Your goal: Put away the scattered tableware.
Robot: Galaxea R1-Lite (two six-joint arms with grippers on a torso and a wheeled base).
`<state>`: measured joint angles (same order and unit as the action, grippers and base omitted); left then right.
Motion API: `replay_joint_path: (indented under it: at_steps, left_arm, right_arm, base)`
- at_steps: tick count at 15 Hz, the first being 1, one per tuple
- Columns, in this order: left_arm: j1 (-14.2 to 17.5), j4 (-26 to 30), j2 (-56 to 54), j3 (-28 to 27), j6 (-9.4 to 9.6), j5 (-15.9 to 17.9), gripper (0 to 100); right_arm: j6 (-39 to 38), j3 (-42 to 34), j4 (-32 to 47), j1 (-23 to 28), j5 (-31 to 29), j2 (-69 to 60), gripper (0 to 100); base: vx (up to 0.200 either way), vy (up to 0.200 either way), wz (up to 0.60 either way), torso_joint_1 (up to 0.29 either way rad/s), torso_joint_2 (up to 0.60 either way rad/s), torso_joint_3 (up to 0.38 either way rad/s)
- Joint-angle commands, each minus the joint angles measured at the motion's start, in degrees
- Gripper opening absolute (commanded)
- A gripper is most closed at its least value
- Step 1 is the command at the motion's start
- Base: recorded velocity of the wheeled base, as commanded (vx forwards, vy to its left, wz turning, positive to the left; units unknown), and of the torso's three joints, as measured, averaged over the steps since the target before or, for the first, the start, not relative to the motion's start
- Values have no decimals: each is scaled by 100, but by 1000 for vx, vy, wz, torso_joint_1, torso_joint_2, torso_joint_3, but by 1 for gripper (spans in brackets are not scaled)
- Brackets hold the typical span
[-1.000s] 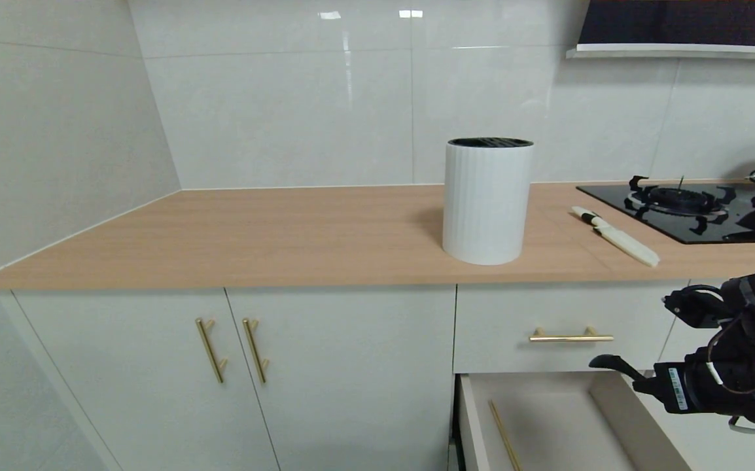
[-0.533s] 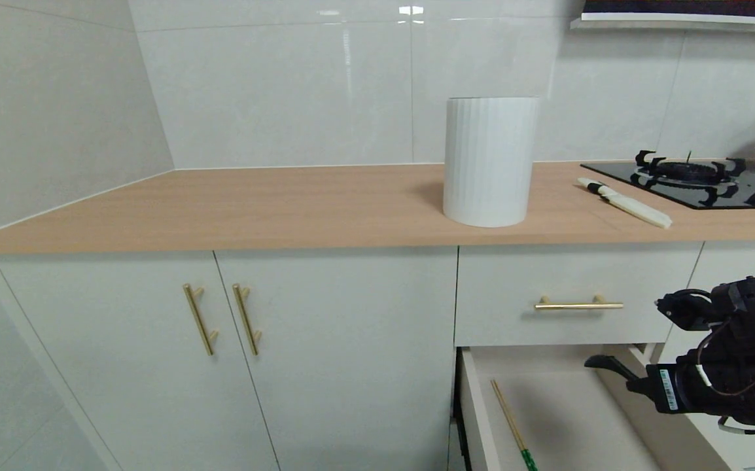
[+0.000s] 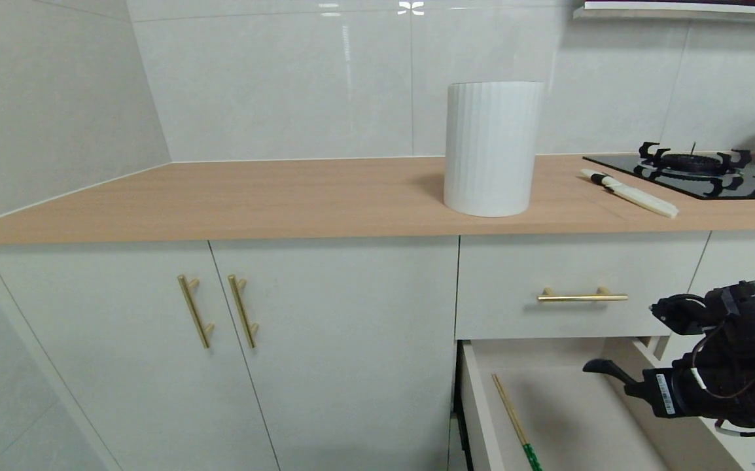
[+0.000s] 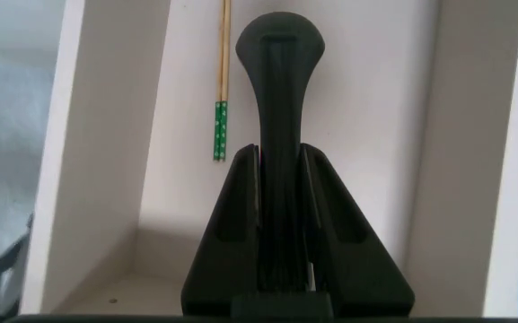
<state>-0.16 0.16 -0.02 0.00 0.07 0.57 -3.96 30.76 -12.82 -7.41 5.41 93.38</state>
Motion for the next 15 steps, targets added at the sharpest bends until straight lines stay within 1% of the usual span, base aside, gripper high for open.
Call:
replay_joint_path:
  at_steps: [1, 4, 6, 8, 11, 12, 13, 14, 15]
  left_arm:
    - [-2, 2, 2, 0, 1, 4, 100]
    - [-2, 2, 2, 0, 1, 4, 100]
    - [7, 2, 2, 0, 1, 4, 100]
    - [-2, 2, 2, 0, 1, -5, 100]
    - [7, 2, 2, 0, 1, 4, 100]
    - [-2, 2, 2, 0, 1, 4, 100]
    - [7, 2, 2, 0, 1, 4, 100]
    - [-2, 2, 2, 0, 1, 4, 100]
    - [-2, 2, 2, 0, 1, 4, 100]
  right_arm:
    - [36, -184, -440, -41, 4, 427, 0]
    - [-34, -298, -1266, -173, 4, 1332, 0]
    - [-237, -237, -1363, -261, 12, 1921, 0]
    - [-834, -43, -1530, -507, -14, 2387, 0]
    - [-905, 80, -1961, -621, -31, 3011, 0]
    - [-905, 88, -1987, -621, -40, 3125, 0]
    - [-905, 238, -2022, -718, -269, 3494, 0]
    - [-905, 299, -2022, -744, -585, 3564, 0]
    - [-905, 334, -2022, -762, -735, 3626, 0]
  base:
    - [0, 0, 0, -100, 134, 100]
    - [0, 0, 0, -26, 42, 31]
    - [0, 0, 0, 0, 0, 0]
    - [0, 0, 0, 0, 0, 0]
    - [0, 0, 0, 0, 0, 0]
    - [0, 0, 0, 0, 0, 0]
    - [0, 0, 0, 0, 0, 0]
    - [0, 0, 0, 0, 0, 0]
    - [0, 0, 0, 0, 0, 0]
